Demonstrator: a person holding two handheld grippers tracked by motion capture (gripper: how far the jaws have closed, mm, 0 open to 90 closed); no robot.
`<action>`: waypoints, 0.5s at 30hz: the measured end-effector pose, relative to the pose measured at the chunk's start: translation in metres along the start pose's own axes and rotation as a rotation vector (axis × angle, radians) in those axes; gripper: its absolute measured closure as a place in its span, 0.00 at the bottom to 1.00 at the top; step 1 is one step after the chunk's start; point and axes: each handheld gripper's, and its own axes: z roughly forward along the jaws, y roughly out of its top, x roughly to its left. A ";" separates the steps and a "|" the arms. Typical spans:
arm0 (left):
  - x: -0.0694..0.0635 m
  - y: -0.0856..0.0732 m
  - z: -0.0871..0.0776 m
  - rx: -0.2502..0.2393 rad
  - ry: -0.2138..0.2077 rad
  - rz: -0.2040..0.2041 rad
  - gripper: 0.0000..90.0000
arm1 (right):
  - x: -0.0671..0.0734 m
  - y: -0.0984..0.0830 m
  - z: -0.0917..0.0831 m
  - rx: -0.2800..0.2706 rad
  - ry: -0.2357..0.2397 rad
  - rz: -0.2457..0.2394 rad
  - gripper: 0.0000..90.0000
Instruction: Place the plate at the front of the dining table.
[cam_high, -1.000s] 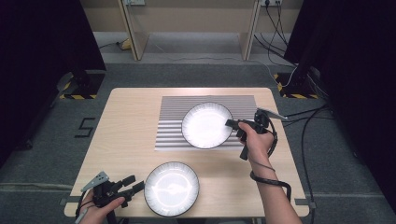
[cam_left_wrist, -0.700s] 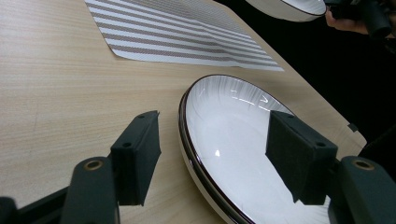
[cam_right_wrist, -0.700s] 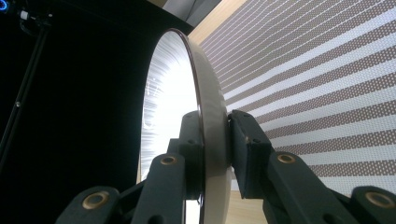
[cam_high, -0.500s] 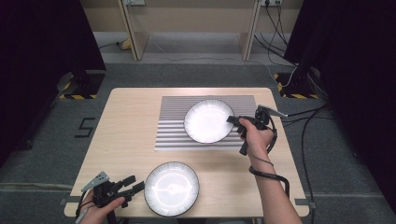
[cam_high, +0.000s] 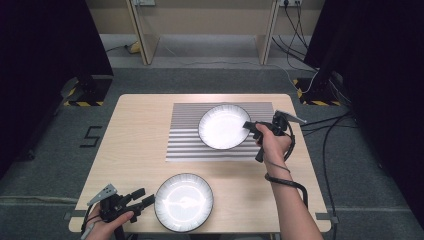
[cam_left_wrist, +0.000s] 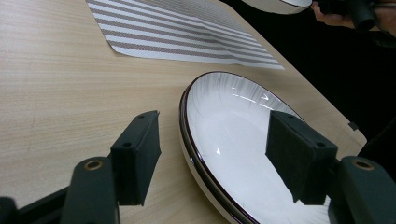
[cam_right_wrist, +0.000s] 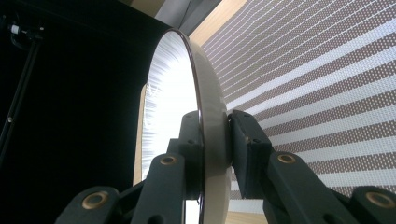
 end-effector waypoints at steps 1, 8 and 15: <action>0.000 0.000 0.000 0.000 0.000 0.000 0.38 | 0.000 0.002 0.002 -0.005 -0.001 0.005 0.83; 0.001 -0.001 0.002 0.005 0.000 -0.004 0.38 | -0.003 0.008 0.008 -0.011 -0.007 0.014 0.83; 0.001 -0.002 0.002 0.009 0.000 -0.005 0.38 | -0.004 0.014 0.017 -0.015 -0.011 0.027 0.83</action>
